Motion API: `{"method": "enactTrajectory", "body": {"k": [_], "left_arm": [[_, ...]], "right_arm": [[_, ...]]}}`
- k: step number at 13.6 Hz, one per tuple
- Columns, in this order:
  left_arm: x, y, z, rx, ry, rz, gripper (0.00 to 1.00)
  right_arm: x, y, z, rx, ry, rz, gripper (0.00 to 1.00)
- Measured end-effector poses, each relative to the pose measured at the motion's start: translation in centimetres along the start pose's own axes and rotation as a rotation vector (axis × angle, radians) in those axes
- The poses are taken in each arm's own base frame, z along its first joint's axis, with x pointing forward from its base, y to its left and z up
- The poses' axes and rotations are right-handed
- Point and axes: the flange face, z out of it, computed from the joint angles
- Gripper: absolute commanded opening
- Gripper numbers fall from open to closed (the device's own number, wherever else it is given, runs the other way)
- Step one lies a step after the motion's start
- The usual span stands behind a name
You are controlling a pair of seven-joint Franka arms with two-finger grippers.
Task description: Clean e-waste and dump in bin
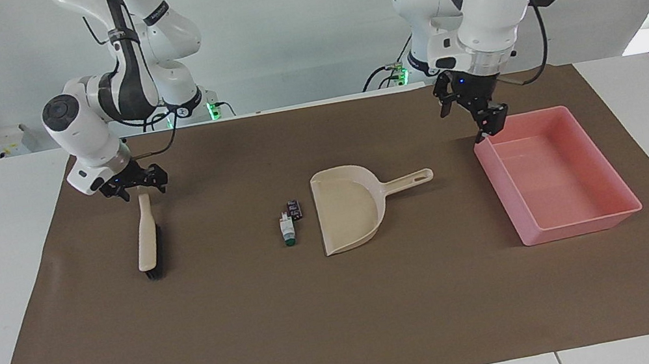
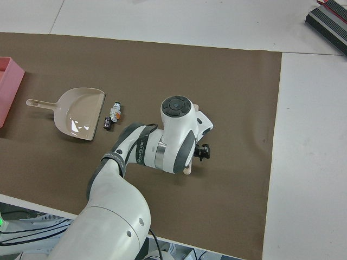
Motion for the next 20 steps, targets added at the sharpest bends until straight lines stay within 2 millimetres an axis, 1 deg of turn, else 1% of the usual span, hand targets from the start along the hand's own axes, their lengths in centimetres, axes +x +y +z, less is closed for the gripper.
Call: {"method": "enactTrajectory", "body": {"k": [1,2,4,5,6,8,9,12,13,14,15,17,18,19,20], "left_arm": [[1.8,1.2,2.0,-0.001,-0.035,0.051,1.0],[3.4,2.3,3.7,0.009,-0.077,0.097,1.0],[6.2,4.5,7.3,0.051,-0.155,0.144,1.0],[7.4,5.1,8.7,0.066,-0.163,0.153,1.0],[8.3,5.4,10.0,0.072,-0.164,0.162,1.0],[9.1,5.5,11.6,0.071,-0.166,0.176,1.0],[9.3,5.6,12.2,0.072,-0.162,0.181,1.0],[9.9,5.8,14.5,0.069,-0.156,0.196,1.0],[10.0,5.7,15.4,0.063,-0.16,0.198,1.0],[10.1,5.7,16.2,0.057,-0.165,0.197,1.0],[10.3,5.7,16.9,0.051,-0.17,0.196,1.0],[10.6,5.9,17.9,0.044,-0.176,0.197,1.0],[10.7,6.1,18.0,0.043,-0.177,0.197,1.0],[10.8,6.1,18.0,0.044,-0.177,0.197,0.97],[10.8,6.2,18.0,0.045,-0.177,0.197,0.89]], "right_arm": [[-0.1,0.1,0.1,0.001,-0.003,0.002,0.89],[-0.1,0.1,0.2,0.001,-0.003,0.002,0.84],[-0.1,0.0,0.1,0.001,-0.001,0.002,0.82],[-0.1,0.0,0.0,0.0,0.002,0.002,0.82],[-0.1,0.0,-0.1,0.0,0.005,0.002,0.77],[-0.1,-0.1,-0.2,-0.001,0.007,0.002,0.62],[-0.1,-0.1,-0.2,-0.001,0.007,0.001,0.6],[-0.1,-0.2,-0.2,-0.001,0.007,0.001,0.59],[-0.1,-0.2,-0.2,-0.001,0.006,0.0,0.53],[-0.1,-0.2,-0.2,-0.001,0.006,0.0,0.33],[-0.1,-0.2,-0.2,-0.001,0.006,0.0,0.0],[-0.1,-0.2,-0.1,-0.001,0.005,0.004,0.0],[-0.1,-0.2,-0.1,0.0,0.005,0.011,0.0],[-0.1,-0.2,-0.1,0.0,0.005,0.018,0.0],[-0.1,-0.2,-0.2,-0.001,0.005,0.02,0.0]]}}
